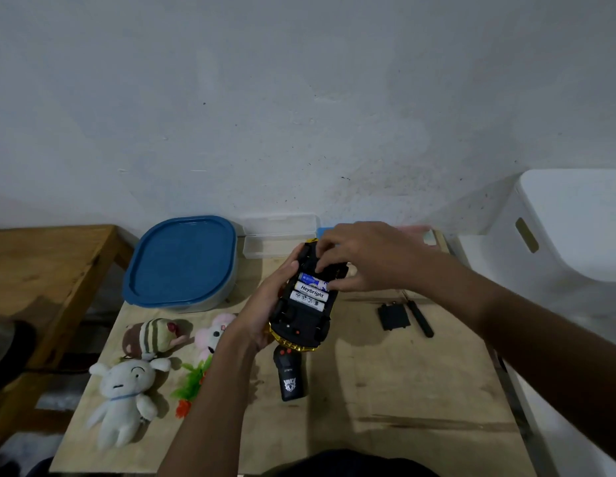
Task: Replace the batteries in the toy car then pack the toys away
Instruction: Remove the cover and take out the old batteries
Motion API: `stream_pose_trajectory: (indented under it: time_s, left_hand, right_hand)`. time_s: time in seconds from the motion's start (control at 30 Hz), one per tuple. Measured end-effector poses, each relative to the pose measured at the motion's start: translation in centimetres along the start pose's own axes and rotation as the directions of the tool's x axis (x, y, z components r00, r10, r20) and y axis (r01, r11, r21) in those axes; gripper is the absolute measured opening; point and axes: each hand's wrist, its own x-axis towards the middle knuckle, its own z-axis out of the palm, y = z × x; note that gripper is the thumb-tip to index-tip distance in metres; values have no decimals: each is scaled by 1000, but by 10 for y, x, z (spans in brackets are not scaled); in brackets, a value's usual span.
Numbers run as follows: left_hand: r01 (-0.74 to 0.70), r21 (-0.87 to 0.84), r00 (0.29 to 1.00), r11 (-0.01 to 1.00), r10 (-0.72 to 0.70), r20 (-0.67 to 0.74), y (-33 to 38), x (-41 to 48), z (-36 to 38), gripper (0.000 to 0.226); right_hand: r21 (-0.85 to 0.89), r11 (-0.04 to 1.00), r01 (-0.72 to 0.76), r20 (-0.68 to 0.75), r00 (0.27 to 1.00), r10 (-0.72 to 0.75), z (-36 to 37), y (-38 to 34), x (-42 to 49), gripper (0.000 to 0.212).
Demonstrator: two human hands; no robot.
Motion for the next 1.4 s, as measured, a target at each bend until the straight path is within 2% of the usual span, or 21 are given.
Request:
stream_pose_trajectory:
  time_s: [0.2,0.4,0.6,0.83,0.93,1.03,1.17,1.3,1.4]
  left_hand:
    - [34,99,999,995,-34,-1,6,-2,-1,46]
    - [120,148,993,982,-122,-1,7,-3,1,38]
    - [176,171,984,970,-176,-16,8,-2,-1,31]
    - [197,165,980,966,-192,-43,9,-3,4,34]
    - [162,119,987,980,-160,-25,9,-5,7,37]
    - [124,-16,992,992,-124,-10,8,-5,5,39]
    - [91,-128,995,988,-94,-20,2,-3,1,39]
    - [33,-165,999,986,-39,-34,-2,0,1,36]
    - [14,-164,998,986,-24,-55,-6,2,2,34]
  right_hand:
    - [-102,972,213,140,970,-198,-16,6,18,33]
    - [-148,926,348,164,932,-324,-10,8,21,35]
    - [-198,893,404,165,912,-375,2,12,22,37]
    - [-125,893,432,138,899,-416,6,15,17,46]
    - [-47,923,381,74,923,-377,4,15,14,41]
    - [19,955,295,-24,955,-295,9,15,9,34]
    - [175,983,59,-107,993,-40,23,12,-5,31]
    - [328,933,-151,-149,967,209,43,2,-12,29]
    - [372,904,-209,-198,934,297,57,-6,-14,26]
